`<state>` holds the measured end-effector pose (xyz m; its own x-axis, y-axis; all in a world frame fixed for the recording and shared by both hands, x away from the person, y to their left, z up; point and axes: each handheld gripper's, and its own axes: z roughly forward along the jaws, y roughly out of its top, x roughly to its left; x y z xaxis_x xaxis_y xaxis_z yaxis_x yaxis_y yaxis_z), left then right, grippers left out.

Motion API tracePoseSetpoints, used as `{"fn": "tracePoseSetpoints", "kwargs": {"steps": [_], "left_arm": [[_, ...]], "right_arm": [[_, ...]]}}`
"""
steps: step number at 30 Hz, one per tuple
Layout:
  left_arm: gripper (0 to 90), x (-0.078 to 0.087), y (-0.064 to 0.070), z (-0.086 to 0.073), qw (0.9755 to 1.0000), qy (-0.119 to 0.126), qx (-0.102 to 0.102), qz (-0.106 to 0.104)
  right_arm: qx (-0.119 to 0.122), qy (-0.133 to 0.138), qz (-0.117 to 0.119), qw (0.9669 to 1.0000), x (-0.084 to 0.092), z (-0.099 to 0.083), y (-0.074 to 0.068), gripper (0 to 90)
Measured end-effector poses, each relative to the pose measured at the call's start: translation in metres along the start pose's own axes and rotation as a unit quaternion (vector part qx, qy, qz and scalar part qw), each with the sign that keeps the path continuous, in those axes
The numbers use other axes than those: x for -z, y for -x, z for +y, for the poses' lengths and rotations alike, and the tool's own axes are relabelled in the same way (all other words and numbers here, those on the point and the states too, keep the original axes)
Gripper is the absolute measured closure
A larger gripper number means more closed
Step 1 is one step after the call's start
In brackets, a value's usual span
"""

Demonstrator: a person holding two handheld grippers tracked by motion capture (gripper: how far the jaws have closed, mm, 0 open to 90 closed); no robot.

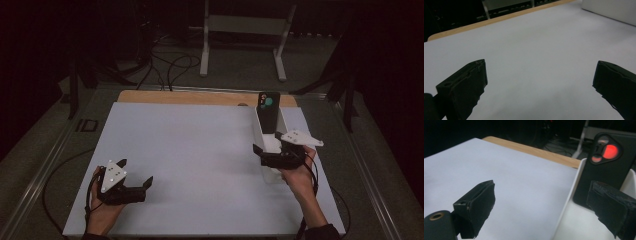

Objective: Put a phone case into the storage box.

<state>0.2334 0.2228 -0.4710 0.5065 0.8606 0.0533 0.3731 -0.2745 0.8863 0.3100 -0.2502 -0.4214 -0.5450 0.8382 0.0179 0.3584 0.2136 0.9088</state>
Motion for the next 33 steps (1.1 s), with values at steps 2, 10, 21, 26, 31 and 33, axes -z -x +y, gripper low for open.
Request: {"fn": "tracePoseSetpoints", "kwargs": {"steps": [2, 10, 21, 26, 31, 33], "left_arm": [[0.1, 0.002, 0.000, 0.001, 1.0000, 0.001, 0.000, -0.002], [0.1, 0.007, -0.001, 0.002, 0.9997, 0.020, 0.001, -0.010], [0.1, 0.007, 0.000, 0.001, 0.9995, 0.025, 0.000, -0.017], [0.1, 0.006, 0.000, -0.003, 0.9995, 0.026, 0.000, -0.018], [0.1, 0.004, 0.001, -0.005, 0.9994, 0.027, -0.003, -0.022], [0.1, 0.004, 0.003, -0.006, 0.9994, 0.027, -0.006, -0.023]], "right_arm": [[0.004, 0.007, 0.005, 1.0000, 0.005, -0.007, -0.003, 7.9], [-0.005, 0.033, 0.024, 0.9992, 0.020, -0.034, -0.011, 7.9], [-0.004, 0.055, 0.032, 0.9980, 0.030, -0.057, -0.015, 7.9], [-0.001, 0.064, 0.033, 0.9974, 0.034, -0.063, -0.015, 7.9], [0.003, 0.074, 0.024, 0.9969, 0.037, -0.066, -0.013, 7.9], [0.000, 0.078, 0.020, 0.9967, 0.039, -0.067, -0.011, 8.0]]}}
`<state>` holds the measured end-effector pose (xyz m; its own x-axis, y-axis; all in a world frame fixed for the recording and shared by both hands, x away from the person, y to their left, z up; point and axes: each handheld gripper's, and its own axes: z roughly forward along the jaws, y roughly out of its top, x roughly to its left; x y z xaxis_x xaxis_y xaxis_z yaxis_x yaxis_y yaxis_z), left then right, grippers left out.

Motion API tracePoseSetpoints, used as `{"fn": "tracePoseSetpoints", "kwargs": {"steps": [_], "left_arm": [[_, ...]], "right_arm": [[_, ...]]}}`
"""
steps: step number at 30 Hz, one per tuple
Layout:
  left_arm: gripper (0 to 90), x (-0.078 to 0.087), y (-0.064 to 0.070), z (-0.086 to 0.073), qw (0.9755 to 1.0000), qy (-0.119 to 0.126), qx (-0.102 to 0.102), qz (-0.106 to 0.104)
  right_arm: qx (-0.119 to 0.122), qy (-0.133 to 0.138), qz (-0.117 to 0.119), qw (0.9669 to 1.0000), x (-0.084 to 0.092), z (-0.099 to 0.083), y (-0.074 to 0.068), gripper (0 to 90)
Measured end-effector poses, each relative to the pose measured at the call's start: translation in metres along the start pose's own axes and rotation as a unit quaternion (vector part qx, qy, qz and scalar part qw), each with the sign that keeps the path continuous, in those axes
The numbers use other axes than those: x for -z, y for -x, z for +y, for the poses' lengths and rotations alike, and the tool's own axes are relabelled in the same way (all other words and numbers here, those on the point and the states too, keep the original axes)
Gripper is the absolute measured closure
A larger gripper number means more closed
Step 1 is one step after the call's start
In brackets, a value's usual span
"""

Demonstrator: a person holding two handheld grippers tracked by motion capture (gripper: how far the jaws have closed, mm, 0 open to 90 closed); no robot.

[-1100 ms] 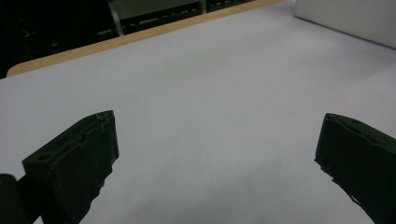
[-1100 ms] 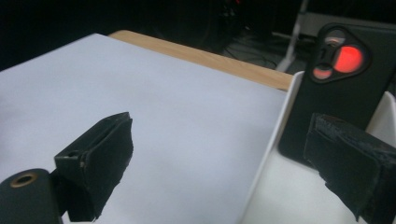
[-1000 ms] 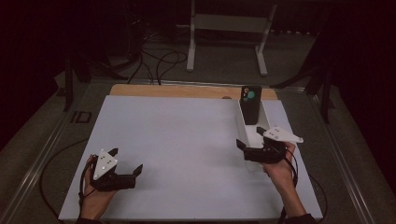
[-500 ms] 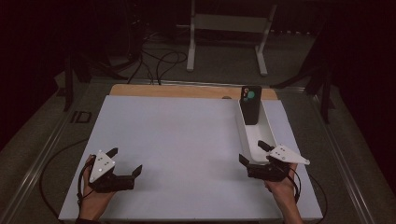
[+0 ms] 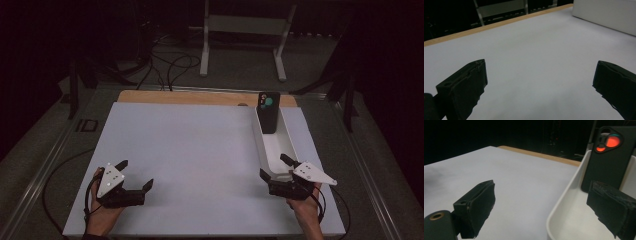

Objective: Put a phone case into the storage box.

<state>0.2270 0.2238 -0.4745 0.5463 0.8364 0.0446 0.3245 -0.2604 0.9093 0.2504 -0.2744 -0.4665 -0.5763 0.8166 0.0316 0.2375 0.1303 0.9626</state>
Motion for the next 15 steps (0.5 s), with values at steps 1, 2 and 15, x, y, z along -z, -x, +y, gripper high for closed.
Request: {"fn": "tracePoseSetpoints", "kwargs": {"steps": [1, 2, 15], "left_arm": [[0.1, -0.0003, 0.0006, -0.0003, 1.0000, 0.001, -0.001, 0.000], [0.1, -0.0003, 0.0006, -0.0003, 1.0000, 0.001, -0.001, 0.000], [0.1, -0.0045, 0.0026, -0.0027, 1.0000, -0.006, -0.006, -0.002]], "right_arm": [[-0.001, 0.001, -0.001, 1.0000, 0.0008, -0.0005, 0.0008, 7.9], [-0.001, 0.001, -0.001, 1.0000, 0.0008, -0.0005, 0.0008, 7.9], [-0.007, 0.000, -0.004, 1.0000, 0.0004, -0.0056, 0.0032, 7.9]]}}
